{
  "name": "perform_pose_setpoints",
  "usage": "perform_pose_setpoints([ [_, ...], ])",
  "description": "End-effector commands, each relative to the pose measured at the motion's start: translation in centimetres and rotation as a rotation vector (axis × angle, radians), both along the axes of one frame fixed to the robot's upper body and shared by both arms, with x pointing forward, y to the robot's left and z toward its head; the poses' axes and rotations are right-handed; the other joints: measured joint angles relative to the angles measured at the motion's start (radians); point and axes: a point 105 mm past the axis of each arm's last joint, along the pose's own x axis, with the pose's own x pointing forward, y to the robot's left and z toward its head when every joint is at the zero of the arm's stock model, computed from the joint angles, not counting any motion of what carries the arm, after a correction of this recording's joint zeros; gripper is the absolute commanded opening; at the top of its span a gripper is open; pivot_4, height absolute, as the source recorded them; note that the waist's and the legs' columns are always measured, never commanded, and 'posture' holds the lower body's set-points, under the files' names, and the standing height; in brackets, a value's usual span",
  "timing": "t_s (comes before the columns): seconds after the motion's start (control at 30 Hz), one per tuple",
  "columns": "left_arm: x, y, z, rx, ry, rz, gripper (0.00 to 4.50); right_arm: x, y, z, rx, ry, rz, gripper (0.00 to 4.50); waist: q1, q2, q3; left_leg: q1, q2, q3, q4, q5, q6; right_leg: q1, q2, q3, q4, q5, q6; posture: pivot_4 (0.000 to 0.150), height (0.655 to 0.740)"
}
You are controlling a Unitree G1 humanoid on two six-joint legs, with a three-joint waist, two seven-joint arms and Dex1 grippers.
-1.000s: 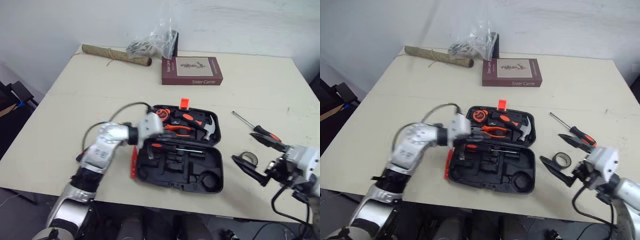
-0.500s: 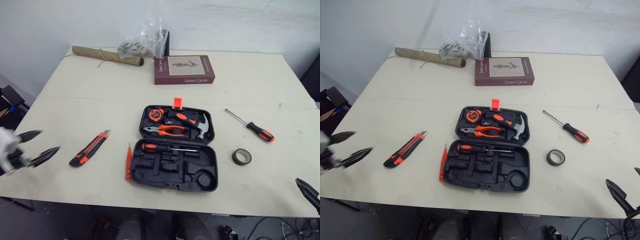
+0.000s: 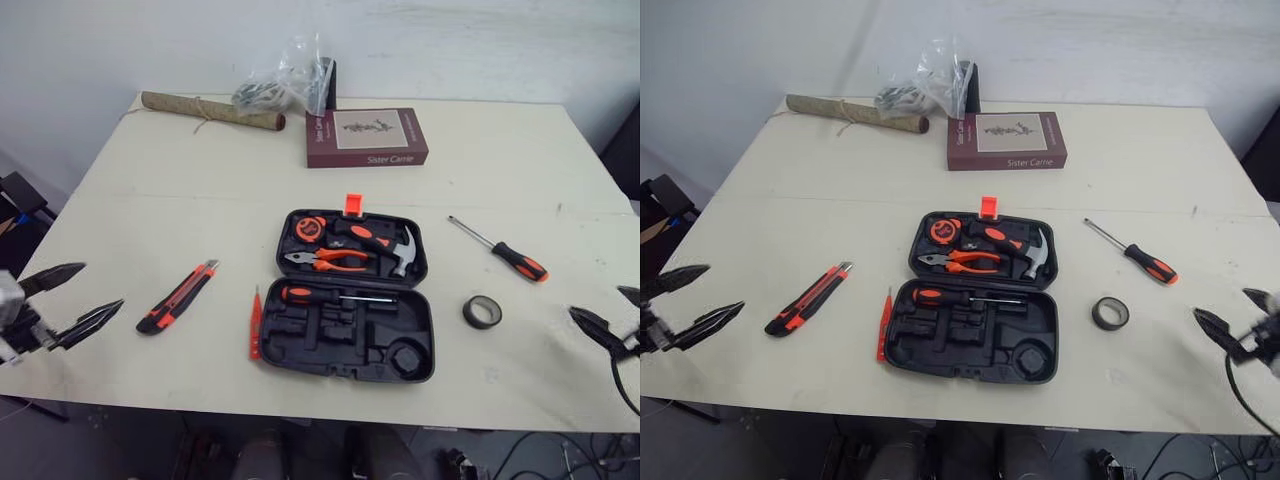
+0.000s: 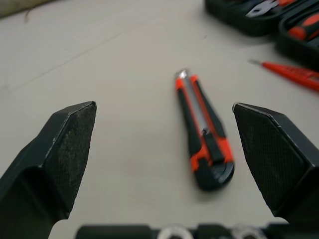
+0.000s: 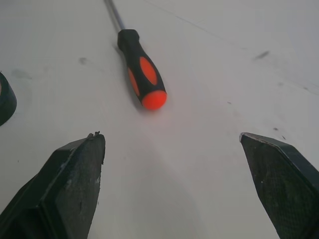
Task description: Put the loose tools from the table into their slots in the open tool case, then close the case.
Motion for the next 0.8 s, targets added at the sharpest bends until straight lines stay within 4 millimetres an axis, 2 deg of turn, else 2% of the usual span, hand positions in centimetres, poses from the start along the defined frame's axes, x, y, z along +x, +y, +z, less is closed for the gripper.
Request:
perform_pose_setpoints([
  [0.03,0.5,-4.1,2.1,0.003,-0.018,-0.179,4.45,1.7,0.8,0.1,-0.004,0.106,0.052,4.50,0.000,0.001,0.000,0.000,0.000,0.000,0.000,0.000,0.000,0.000,0.000,0.000,0.000,0.000,0.000,0.150,0.7400],
  [0.13,0.9,-8.1,3.0,-0.008,-0.015,-0.333,4.45,3.6,1.6,0.2,-0.003,0.169,0.098,4.50,0.000,0.001,0.000,-0.001,0.000,0.001,0.001,0.000,0.000,-0.001,0.001,0.000,0.001,0.000,0.000,0.150,0.7400],
  [0.3,0.8,-13.2,3.7,-0.027,-0.008,-0.513,4.45,6.3,1.9,-0.5,-0.012,0.235,0.117,4.50,0.000,0.001,0.001,-0.002,-0.001,0.003,0.003,0.004,-0.004,-0.001,0.001,0.002,0.000,0.001,0.001,0.150,0.7400],
  [0.43,0.3,-15.0,3.8,-0.050,0.014,-0.585,4.45,7.7,1.3,-1.2,-0.008,0.273,0.084,4.50,-0.001,0.001,0.001,-0.002,0.000,0.005,0.003,0.005,-0.006,-0.002,0.003,0.003,0.000,0.001,0.001,0.150,0.7400],
  [0.6,-0.2,-15.6,3.7,-0.044,0.033,-0.611,4.45,7.9,1.2,-1.9,-0.002,0.339,0.110,4.50,-0.003,0.001,0.002,-0.001,0.001,0.007,0.004,0.005,-0.006,-0.003,0.005,0.006,0.001,0.001,0.001,0.150,0.7400],
  [0.7,-0.1,-15.7,4.0,-0.061,0.028,-0.610,4.50,8.1,1.7,-1.9,0.034,0.331,0.143,3.65,-0.002,0.001,0.002,-0.001,0.001,0.007,0.005,0.005,-0.006,-0.002,0.005,0.007,0.001,0.001,0.001,0.150,0.7400],
  [0.8,-0.1,-15.6,3.8,-0.057,0.043,-0.614,4.50,8.7,2.4,-1.6,0.088,0.265,0.155,2.22,-0.003,0.001,0.002,-0.001,0.001,0.007,0.005,0.005,-0.006,-0.002,0.005,0.007,0.000,0.001,0.001,0.150,0.7400],
])
